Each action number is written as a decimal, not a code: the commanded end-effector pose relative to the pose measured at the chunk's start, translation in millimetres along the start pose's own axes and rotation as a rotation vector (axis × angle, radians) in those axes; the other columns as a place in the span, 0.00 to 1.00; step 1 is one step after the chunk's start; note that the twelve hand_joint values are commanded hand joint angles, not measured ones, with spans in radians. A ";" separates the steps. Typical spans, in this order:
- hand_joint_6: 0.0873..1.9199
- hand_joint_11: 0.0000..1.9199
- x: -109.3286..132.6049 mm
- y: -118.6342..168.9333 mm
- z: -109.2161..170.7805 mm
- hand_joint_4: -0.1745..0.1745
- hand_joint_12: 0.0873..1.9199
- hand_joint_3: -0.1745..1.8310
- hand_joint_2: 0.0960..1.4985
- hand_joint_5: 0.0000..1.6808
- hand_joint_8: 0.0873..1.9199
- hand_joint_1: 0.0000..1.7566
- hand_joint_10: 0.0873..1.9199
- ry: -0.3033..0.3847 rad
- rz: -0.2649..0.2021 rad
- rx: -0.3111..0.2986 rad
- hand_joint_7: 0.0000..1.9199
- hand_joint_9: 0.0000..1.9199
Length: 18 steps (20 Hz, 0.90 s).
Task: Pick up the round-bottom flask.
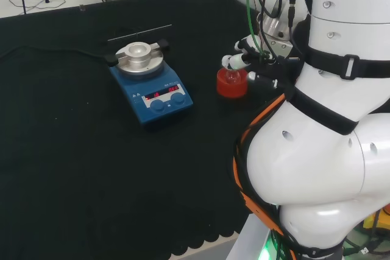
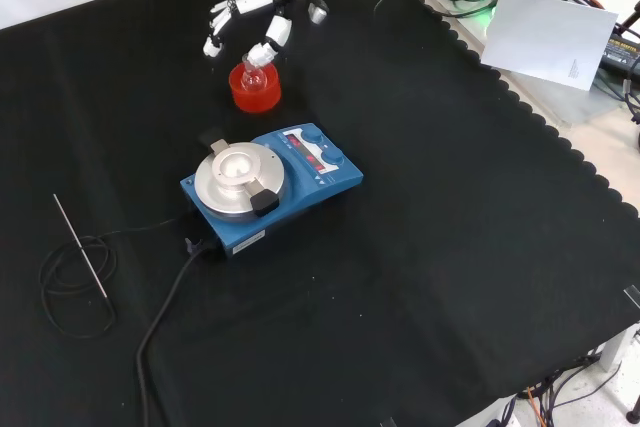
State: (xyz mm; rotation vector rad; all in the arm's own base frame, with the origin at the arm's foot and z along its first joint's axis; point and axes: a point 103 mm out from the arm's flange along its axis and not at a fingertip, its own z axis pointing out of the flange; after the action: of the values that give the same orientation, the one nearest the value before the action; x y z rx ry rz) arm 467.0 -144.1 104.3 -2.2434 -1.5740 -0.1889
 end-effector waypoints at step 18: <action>0.02 0.00 -5.1 -5.7 15.9 0.23 0.64 0.38 0.45 0.41 0.33 0.45 0.34 0.004 -0.004 -0.043 0.16 0.22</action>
State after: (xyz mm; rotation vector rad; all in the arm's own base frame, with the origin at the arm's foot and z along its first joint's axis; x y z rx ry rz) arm 458.2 -142.8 89.1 -2.2698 -1.5782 -0.2228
